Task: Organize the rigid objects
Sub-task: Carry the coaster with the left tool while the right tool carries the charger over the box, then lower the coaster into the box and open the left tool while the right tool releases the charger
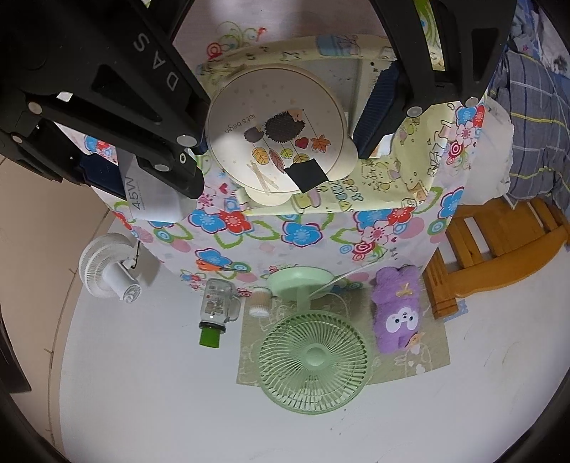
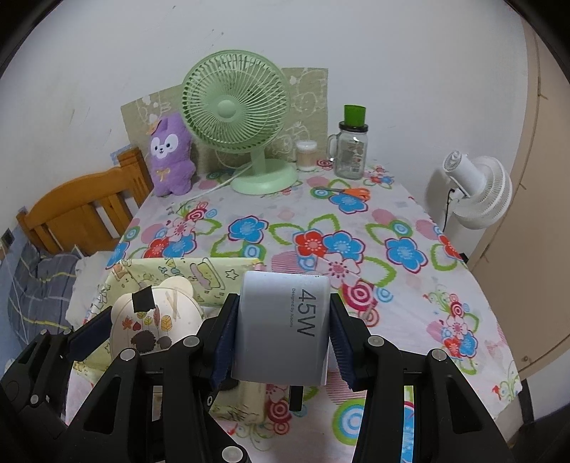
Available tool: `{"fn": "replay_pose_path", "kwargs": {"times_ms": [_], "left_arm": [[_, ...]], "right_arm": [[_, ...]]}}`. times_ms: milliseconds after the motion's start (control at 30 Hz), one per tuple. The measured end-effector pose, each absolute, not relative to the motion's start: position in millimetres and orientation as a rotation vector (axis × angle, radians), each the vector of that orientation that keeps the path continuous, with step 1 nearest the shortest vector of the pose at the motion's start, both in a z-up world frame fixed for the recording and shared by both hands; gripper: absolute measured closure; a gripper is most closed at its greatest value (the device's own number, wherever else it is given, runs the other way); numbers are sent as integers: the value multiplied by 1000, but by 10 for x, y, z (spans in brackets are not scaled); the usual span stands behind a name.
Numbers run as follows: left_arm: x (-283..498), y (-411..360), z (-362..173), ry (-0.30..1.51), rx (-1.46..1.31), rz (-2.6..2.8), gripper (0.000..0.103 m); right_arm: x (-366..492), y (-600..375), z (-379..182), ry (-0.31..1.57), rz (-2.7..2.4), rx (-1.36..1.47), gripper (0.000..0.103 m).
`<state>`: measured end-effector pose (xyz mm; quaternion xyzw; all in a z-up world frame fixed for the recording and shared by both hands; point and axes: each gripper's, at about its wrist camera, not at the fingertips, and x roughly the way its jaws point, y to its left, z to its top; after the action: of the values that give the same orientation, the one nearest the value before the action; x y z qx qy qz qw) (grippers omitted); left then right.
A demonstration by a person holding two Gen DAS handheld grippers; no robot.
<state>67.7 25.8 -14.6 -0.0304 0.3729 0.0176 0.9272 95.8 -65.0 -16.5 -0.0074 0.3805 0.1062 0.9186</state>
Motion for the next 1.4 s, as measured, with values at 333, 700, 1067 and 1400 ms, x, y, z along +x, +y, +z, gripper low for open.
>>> {"fn": "replay_pose_path", "kwargs": {"times_ms": [333, 700, 1067, 1400], "left_arm": [[795, 474, -300, 806, -83, 42, 19], [923, 649, -592, 897, -90, 42, 19], [990, 814, -648, 921, -105, 57, 11], [1047, 920, -623, 900, -98, 83, 3]], "right_arm": [[1109, -462, -327, 833, 254, 5, 52], [1237, -257, -458, 861, 280, -21, 52], [1337, -50, -534, 862, 296, -63, 52], [1471, 110, -628, 883, 338, -72, 52]]}}
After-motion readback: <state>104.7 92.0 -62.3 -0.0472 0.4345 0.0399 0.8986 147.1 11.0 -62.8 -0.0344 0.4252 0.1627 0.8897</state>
